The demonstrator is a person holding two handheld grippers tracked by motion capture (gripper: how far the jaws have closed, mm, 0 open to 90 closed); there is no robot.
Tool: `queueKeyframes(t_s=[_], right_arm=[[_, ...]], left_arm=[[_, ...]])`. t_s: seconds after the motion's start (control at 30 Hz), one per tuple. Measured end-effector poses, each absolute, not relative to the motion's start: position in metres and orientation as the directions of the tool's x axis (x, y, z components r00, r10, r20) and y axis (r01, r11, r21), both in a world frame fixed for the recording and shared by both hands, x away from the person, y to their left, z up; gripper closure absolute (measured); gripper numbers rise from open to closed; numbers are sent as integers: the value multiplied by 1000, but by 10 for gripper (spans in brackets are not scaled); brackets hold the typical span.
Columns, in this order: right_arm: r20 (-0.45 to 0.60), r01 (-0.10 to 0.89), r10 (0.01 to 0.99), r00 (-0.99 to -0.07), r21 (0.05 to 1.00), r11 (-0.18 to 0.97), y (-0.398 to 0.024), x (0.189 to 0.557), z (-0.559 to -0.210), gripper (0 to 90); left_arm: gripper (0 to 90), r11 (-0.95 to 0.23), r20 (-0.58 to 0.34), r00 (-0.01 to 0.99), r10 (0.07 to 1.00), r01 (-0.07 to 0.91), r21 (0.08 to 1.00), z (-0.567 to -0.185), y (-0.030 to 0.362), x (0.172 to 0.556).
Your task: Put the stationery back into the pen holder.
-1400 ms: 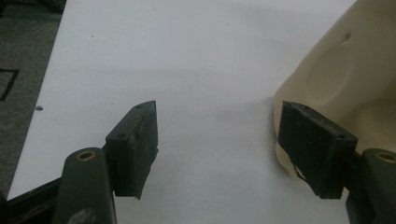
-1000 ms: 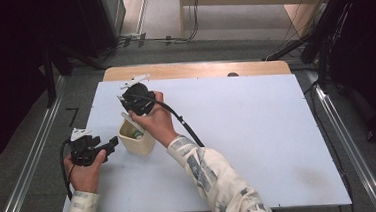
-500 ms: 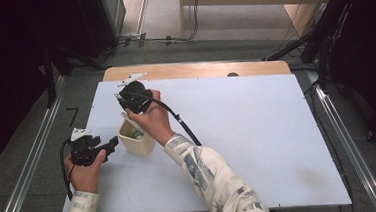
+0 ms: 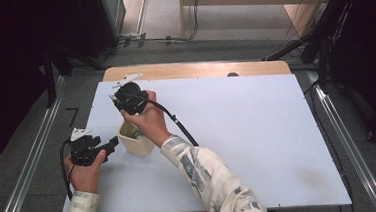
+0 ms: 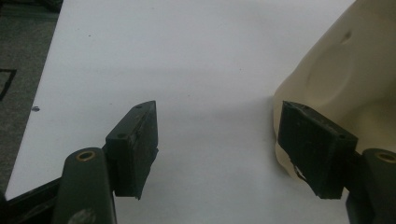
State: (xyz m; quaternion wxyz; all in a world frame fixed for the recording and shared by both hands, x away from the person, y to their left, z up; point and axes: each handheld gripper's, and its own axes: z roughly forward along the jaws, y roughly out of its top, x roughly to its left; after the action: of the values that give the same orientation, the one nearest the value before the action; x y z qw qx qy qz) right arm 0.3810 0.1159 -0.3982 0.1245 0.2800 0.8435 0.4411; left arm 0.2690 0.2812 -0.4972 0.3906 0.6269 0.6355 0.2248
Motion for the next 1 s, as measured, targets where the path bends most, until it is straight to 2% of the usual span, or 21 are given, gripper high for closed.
queueKeyframes(t_s=[0.83, 1.0], right_arm=[[53, 381, 590, -805, 810, 446, 113, 382, -402, 779], [70, 388, 588, -806, 813, 435, 106, 383, -405, 729]], left_arm=[[299, 111, -215, 93, 972, 624, 773, -498, 281, 269], [299, 110, -214, 94, 972, 624, 774, -498, 281, 269]])
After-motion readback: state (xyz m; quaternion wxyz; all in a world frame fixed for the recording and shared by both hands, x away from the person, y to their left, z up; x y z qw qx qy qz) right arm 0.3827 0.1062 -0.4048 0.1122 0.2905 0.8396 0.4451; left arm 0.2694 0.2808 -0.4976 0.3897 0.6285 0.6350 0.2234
